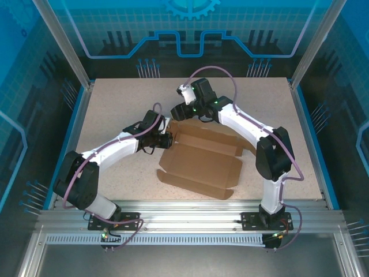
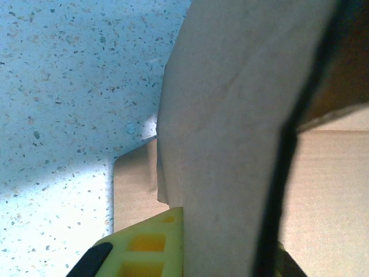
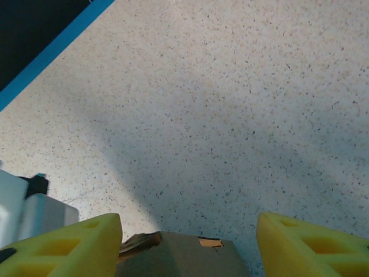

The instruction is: Fold the paper box

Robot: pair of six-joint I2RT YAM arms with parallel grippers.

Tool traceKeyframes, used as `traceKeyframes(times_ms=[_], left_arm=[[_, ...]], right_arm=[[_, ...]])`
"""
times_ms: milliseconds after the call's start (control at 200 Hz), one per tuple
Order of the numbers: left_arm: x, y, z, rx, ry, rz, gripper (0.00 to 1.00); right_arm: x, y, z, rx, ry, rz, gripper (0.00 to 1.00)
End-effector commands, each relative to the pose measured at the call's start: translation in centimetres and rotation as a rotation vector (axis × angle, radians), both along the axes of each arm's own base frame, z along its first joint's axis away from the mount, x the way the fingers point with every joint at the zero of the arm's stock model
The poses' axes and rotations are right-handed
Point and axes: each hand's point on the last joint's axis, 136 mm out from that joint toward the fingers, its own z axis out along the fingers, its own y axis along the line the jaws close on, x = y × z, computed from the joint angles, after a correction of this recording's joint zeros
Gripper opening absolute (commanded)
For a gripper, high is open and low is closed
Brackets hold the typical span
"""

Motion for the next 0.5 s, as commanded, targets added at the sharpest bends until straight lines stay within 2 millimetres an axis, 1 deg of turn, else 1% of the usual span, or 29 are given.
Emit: traceKeyframes(times_ms=[0, 320, 340, 370, 495], left_arm=[[0.7, -1.0, 0.8, -0.023, -0.013, 0.003, 0.09], [0.5, -1.6, -0.3, -0.021, 0.004, 0.020, 0.09], [0.5, -1.7, -0.4, -0.021, 0.005, 0.020, 0.09], [0.5, -1.7, -0.5, -0.021, 0.007, 0.021, 0.09], [0.4, -1.8, -0.5, -0.016, 0.007, 0.022, 0.09]], right_arm=[[1.1, 0.1, -0.2, 0.033, -0.028, -0.024, 0.65], [0.7, -0.5, -3.3, 0.085, 0.013, -0.008, 0.67], [0.7, -0.4, -3.2, 0.092, 0.009, -0.007, 0.67], [0.6, -0.5, -3.7, 0.095, 0.019, -0.005, 0.67], [0.5, -0.6, -4.4, 0.121, 0.030, -0.004, 0.67]])
